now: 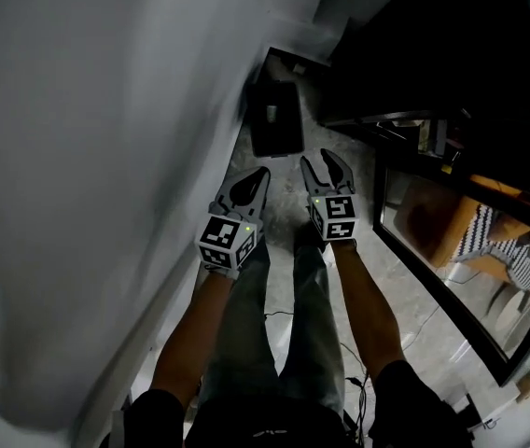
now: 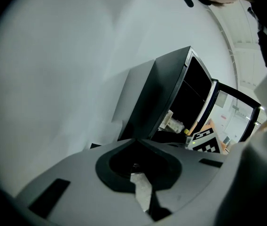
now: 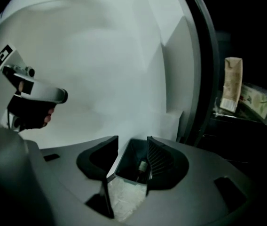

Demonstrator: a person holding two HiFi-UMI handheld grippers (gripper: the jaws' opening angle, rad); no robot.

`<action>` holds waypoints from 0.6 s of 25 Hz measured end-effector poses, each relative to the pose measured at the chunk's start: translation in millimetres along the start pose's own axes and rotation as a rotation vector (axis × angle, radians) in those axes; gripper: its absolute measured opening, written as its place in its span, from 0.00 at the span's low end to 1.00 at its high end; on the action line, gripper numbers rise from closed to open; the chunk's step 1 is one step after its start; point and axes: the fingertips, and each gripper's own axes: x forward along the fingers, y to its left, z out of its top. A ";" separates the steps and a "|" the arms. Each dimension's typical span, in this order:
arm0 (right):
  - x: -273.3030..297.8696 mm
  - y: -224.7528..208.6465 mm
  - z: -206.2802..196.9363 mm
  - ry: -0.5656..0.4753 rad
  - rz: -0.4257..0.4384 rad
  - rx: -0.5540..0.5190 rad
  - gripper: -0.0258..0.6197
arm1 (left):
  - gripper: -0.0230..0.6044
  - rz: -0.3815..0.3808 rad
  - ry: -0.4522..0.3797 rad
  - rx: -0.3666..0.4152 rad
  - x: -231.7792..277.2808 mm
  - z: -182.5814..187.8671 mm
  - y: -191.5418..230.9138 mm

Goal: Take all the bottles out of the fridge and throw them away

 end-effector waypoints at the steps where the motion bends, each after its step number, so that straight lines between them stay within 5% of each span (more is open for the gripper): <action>1: -15.0 -1.0 4.3 -0.008 -0.006 0.008 0.34 | 0.04 -0.001 -0.004 0.000 -1.5 5.4 -7.3; 9: -138.2 -15.9 68.5 -0.076 -0.093 0.070 0.09 | 0.04 -0.005 -0.055 0.008 -18.8 67.1 -83.3; 15: -219.4 -30.0 129.7 -0.145 -0.107 0.086 0.05 | 0.04 -0.029 -0.106 0.043 -29.6 124.0 -156.0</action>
